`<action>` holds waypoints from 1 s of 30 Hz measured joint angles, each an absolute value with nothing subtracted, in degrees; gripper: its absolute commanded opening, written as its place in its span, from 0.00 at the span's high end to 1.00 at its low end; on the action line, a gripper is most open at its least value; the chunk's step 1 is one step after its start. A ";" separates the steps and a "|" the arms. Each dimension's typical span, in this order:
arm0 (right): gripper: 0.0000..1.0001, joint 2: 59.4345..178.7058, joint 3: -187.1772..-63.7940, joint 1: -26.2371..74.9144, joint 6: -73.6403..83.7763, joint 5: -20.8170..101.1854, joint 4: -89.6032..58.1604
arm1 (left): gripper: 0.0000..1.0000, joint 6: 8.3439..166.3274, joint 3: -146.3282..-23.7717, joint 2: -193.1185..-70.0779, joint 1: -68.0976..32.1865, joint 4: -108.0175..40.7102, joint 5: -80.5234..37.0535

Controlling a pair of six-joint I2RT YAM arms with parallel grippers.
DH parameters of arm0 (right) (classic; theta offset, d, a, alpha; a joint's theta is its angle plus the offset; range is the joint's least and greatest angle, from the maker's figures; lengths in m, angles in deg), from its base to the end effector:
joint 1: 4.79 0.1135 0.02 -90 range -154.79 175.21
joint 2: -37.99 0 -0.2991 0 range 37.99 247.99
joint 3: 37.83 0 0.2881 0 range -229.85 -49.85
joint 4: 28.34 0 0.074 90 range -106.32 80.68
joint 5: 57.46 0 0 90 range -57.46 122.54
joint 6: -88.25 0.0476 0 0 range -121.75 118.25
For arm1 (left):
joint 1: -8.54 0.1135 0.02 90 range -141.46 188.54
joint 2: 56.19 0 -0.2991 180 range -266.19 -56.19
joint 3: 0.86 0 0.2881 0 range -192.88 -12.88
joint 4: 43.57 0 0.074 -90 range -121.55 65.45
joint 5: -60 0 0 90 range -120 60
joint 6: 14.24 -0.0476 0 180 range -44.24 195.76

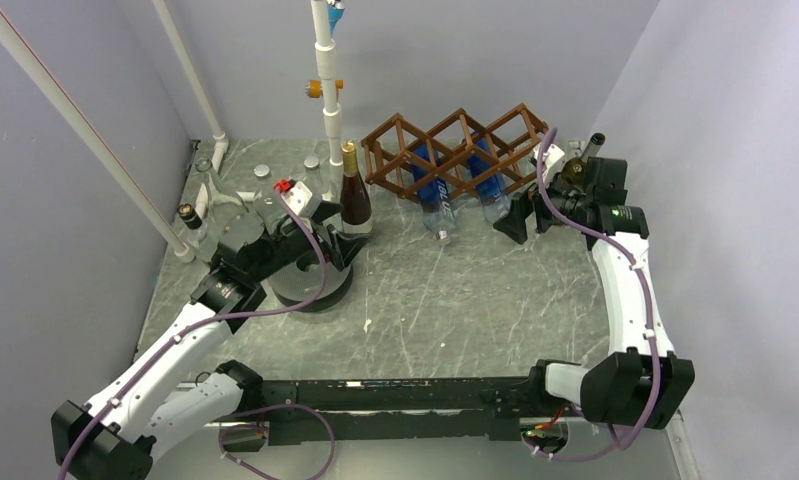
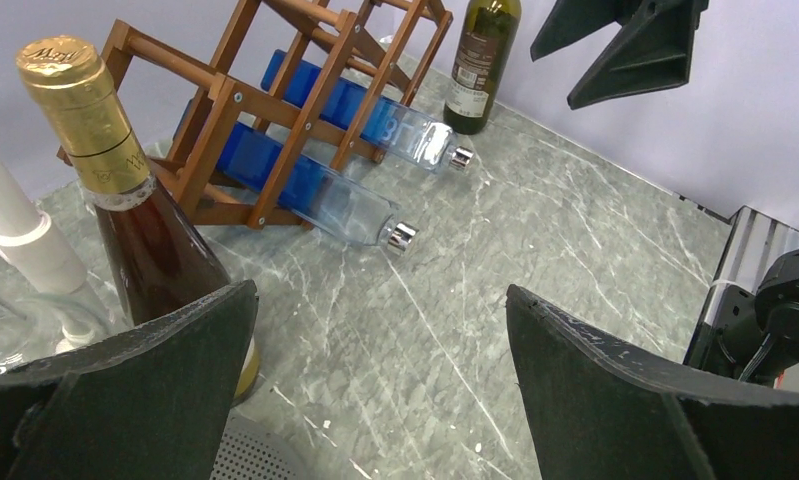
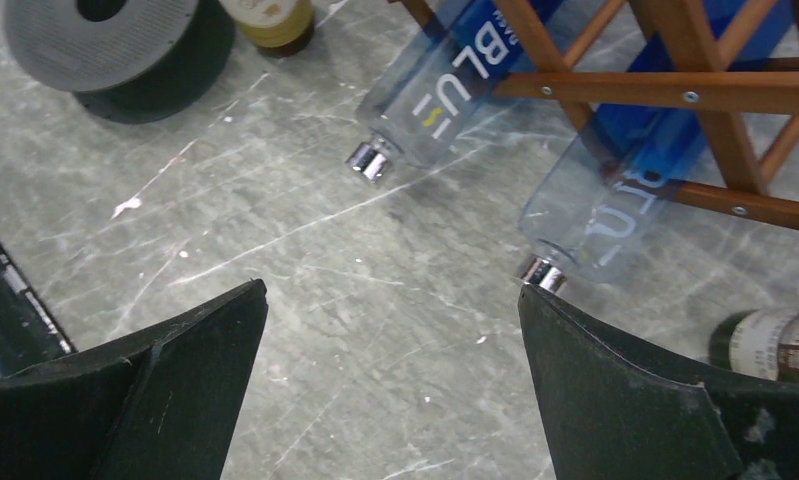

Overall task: Take the wine bottle off the wine rack
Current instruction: Pick up the wine bottle from the wine rack.

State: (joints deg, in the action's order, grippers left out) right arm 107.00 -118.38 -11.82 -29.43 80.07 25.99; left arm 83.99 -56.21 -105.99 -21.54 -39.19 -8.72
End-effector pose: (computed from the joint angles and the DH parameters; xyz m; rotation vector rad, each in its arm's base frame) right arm 0.2753 0.0014 0.3783 -0.7608 1.9597 0.5985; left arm 0.1921 -0.1312 0.3722 0.5973 1.4950 -0.8101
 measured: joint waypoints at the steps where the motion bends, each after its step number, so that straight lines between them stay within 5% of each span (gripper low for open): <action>1: 0.00 107.18 -118.38 -11.82 -29.12 79.28 25.40 | 0.00 83.99 -56.21 -105.97 -21.54 -39.08 -8.89; 30: 0.00 125.23 -115.43 -2.53 -15.13 48.51 2.36 | 0.00 83.50 -56.21 -105.77 -21.52 -37.24 -11.84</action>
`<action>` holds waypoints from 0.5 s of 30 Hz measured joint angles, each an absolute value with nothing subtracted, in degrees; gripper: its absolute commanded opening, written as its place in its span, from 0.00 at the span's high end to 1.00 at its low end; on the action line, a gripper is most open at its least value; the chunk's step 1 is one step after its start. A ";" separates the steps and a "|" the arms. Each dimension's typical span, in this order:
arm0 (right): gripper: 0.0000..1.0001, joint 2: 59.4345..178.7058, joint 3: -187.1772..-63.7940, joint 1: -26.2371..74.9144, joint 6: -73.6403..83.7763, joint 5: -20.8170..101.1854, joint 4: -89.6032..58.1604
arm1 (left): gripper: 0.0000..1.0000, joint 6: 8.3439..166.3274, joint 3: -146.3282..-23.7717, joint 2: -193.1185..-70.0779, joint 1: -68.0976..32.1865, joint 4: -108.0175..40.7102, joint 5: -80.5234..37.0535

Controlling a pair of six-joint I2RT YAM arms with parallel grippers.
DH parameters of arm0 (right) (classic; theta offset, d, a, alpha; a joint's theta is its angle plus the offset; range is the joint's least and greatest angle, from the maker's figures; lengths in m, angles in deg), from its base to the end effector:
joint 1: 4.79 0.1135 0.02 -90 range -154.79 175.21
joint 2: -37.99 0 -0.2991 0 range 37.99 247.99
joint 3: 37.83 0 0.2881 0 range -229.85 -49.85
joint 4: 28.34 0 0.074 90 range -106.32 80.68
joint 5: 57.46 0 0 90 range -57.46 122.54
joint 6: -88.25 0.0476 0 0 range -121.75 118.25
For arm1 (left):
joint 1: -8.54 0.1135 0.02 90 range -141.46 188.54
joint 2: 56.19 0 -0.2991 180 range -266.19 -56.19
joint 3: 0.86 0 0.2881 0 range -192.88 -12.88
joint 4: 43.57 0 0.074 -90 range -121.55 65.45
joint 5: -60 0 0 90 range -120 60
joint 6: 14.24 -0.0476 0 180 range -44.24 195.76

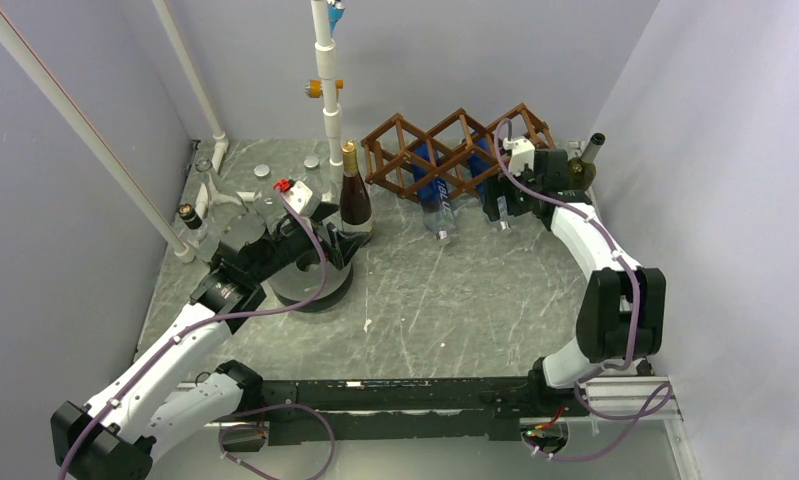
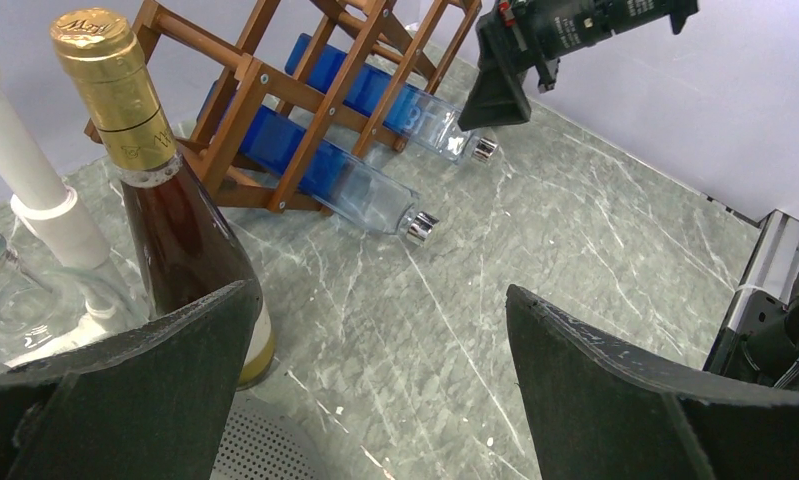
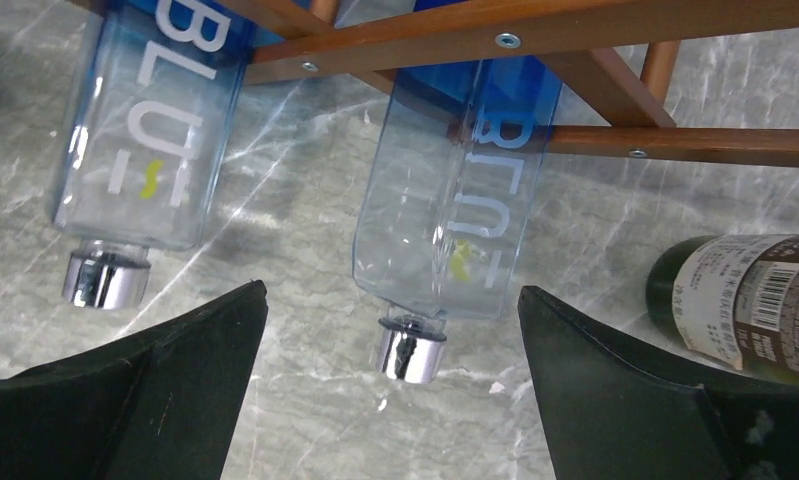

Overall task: Take the wine bottle off the wine rack
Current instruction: Pick up the wine bottle from the wine rack.

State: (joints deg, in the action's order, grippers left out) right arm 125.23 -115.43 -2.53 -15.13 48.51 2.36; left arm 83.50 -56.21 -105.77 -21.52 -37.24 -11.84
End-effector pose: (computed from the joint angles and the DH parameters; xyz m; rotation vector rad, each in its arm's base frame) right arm 0.3801 0.0281 0.2865 -0.4501 2.2057 0.2129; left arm 0.1933 -0.1290 0.3690 0.5625 1.5328 -0.7611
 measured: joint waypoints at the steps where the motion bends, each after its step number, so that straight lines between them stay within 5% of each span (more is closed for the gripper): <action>1: 0.00 126.00 -115.43 -2.42 -14.28 47.96 1.81 | 0.00 83.50 -56.21 -105.77 -21.52 -37.27 -11.84; 15: 0.00 135.00 -116.66 1.19 -11.86 39.42 -1.42 | 0.00 83.33 -56.21 -105.77 -21.52 -37.00 -11.91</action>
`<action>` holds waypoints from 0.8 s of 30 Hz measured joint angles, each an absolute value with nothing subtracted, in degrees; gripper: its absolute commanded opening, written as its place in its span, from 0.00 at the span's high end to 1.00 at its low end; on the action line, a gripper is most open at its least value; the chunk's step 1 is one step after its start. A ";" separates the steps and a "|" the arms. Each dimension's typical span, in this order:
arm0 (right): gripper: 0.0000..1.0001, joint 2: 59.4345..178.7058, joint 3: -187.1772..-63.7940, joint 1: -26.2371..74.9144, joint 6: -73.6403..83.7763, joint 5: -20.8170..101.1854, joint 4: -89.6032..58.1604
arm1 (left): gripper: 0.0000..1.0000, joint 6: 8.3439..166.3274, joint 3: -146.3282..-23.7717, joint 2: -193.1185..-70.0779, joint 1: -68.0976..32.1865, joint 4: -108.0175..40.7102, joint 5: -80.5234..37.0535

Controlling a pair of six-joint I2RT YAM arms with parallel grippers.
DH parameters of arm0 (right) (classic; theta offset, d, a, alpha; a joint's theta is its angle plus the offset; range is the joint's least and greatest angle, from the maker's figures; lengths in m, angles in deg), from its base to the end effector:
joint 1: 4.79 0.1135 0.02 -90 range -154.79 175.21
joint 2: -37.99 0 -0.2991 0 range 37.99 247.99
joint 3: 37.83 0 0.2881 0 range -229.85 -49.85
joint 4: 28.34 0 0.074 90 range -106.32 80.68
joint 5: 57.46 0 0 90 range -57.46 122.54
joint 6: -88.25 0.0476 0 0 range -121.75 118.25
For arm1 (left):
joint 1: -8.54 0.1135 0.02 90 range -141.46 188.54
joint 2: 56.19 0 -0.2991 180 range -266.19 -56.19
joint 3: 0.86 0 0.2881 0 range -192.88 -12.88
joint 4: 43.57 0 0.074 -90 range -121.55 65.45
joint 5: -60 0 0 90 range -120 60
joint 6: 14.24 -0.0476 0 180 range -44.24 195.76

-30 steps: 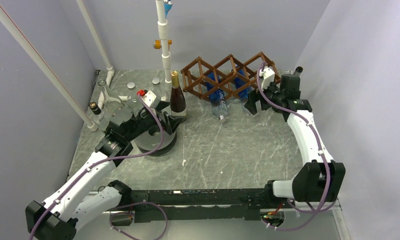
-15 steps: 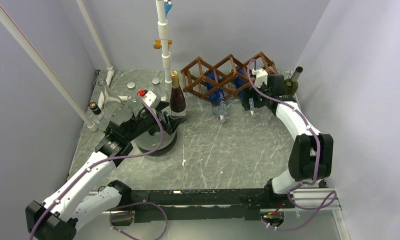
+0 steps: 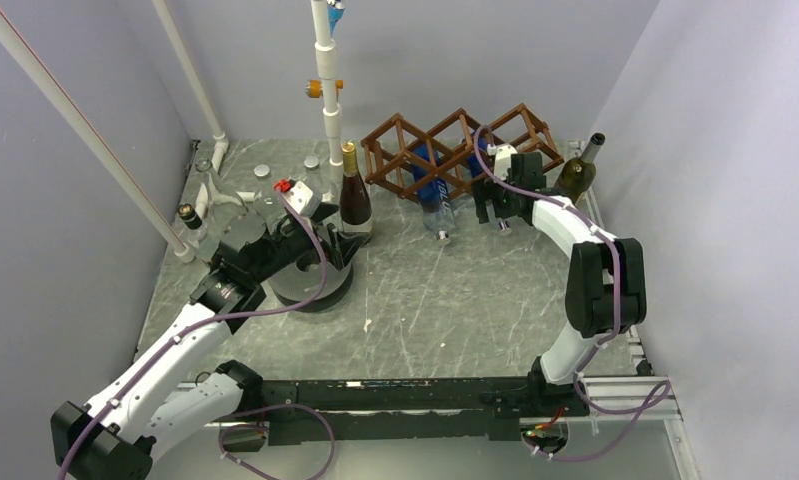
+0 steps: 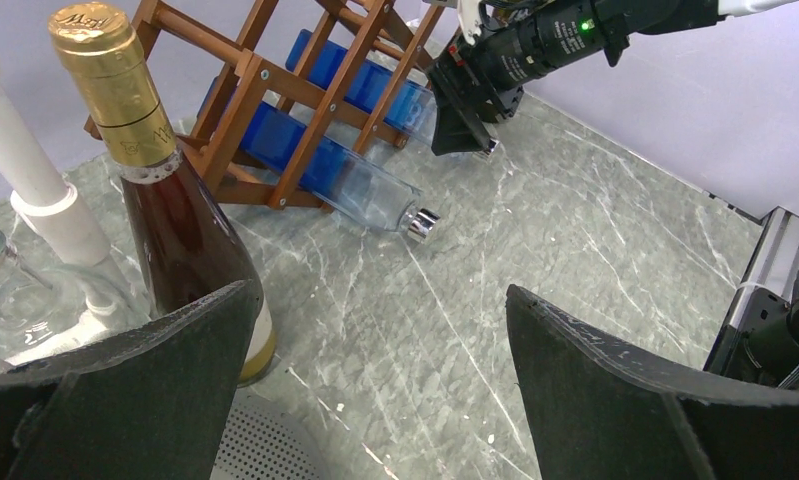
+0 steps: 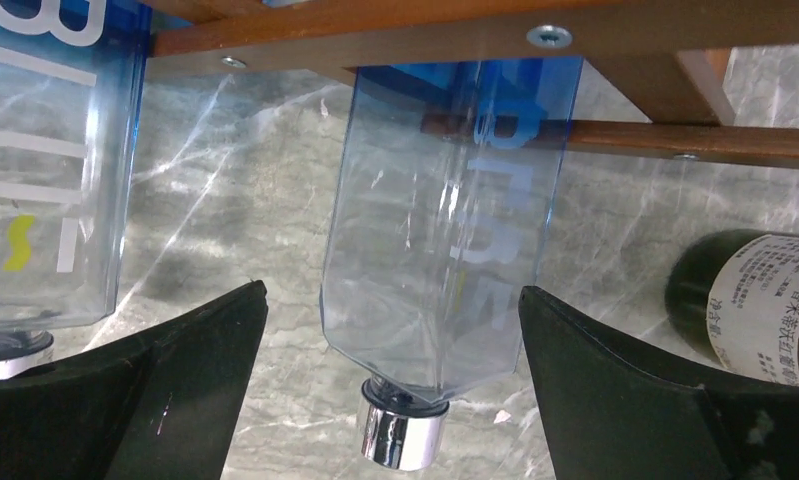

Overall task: Take the wine bottle off the wine rack
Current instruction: Pick up the wine bottle from the wine rack.

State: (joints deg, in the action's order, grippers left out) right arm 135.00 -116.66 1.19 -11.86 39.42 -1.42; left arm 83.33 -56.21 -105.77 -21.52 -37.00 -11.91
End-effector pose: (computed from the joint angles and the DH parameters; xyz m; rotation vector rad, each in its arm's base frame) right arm 0.4130 0.0490 0.2346 -0.3871 2.3212 0.1063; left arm 0.1933 -0.1290 0.3685 0.5642 1.5362 -0.7578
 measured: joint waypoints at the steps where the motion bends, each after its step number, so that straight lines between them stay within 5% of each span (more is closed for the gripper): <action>1: 0.00 135.22 -116.79 1.45 -12.03 38.72 -1.55 | 0.00 83.33 -56.21 -105.77 -21.52 -36.94 -11.91; 24: 0.02 139.68 -116.24 7.20 -19.07 21.01 -12.44 | 0.00 83.05 -56.21 -105.77 -21.48 -36.59 -11.95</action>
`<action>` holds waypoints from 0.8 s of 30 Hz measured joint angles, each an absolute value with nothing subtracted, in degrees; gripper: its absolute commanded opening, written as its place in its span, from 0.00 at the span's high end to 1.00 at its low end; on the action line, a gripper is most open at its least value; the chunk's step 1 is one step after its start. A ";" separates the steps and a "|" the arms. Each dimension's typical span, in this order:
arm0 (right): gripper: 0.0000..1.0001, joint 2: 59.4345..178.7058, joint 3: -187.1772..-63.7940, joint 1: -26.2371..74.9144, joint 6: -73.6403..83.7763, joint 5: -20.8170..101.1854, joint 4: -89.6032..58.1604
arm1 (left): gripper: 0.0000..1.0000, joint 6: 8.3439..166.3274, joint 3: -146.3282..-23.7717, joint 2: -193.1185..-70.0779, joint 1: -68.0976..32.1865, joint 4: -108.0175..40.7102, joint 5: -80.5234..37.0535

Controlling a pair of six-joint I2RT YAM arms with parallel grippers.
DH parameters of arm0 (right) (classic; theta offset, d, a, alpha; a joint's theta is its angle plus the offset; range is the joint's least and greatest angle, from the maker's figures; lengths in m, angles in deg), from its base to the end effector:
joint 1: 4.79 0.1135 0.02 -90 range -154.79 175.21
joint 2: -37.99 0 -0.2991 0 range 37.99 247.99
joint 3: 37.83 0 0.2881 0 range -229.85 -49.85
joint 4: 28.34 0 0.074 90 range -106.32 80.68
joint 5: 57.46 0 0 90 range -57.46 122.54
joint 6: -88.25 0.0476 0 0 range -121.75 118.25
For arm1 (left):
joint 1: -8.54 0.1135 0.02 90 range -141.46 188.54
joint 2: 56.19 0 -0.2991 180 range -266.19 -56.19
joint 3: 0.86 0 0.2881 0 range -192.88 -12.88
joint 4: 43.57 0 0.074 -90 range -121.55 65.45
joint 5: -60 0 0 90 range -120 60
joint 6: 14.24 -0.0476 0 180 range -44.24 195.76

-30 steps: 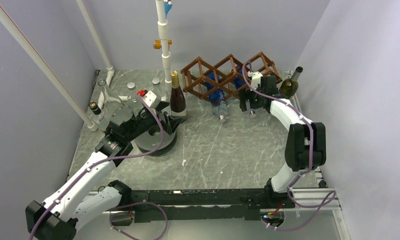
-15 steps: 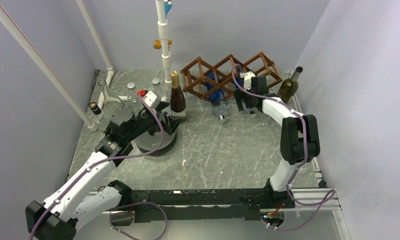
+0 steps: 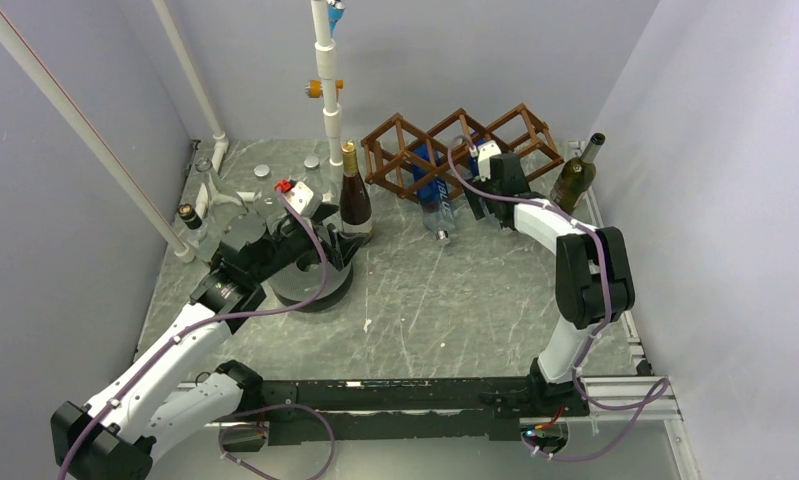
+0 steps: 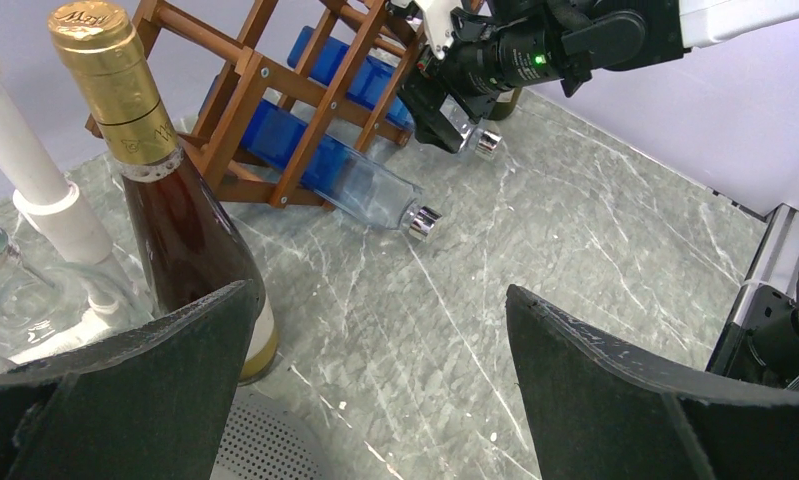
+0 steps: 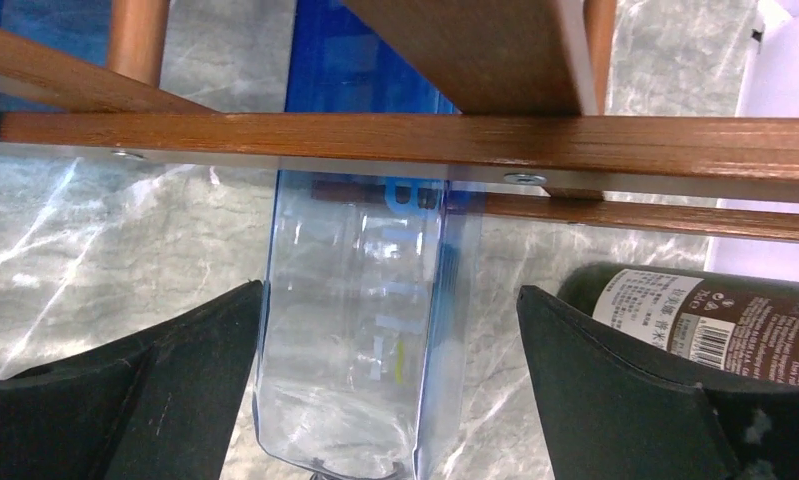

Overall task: Take the wine bottle off the wine rack
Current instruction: Pick up the wine bottle from the wine rack.

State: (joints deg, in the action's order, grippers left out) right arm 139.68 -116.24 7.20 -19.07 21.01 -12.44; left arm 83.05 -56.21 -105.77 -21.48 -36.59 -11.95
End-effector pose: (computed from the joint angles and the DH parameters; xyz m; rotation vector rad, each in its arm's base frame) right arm 0.4312 0.0818 0.2163 -0.4649 2.2043 -0.2766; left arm 0.1934 -0.1288 0.3677 0.5674 1.5419 -0.7527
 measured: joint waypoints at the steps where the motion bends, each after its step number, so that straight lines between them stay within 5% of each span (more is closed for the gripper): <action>1: 0.03 139.68 -115.91 7.29 -19.11 20.58 -13.07 | 0.00 82.91 -56.21 -105.77 -21.48 -36.59 -11.95; 10: 0.03 139.31 -111.87 8.14 -20.88 16.97 -20.35 | 0.00 82.87 -56.21 -105.80 -21.30 -36.57 -11.95; 24: 0.22 137.60 -106.14 9.28 -25.19 17.36 -21.49 | 0.01 82.89 -56.21 -105.86 -21.28 -36.48 -11.95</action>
State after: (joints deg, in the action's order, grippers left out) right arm 137.60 -106.14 9.28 -25.19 17.36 -21.49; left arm 82.89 -56.21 -105.86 -21.28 -36.48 -11.95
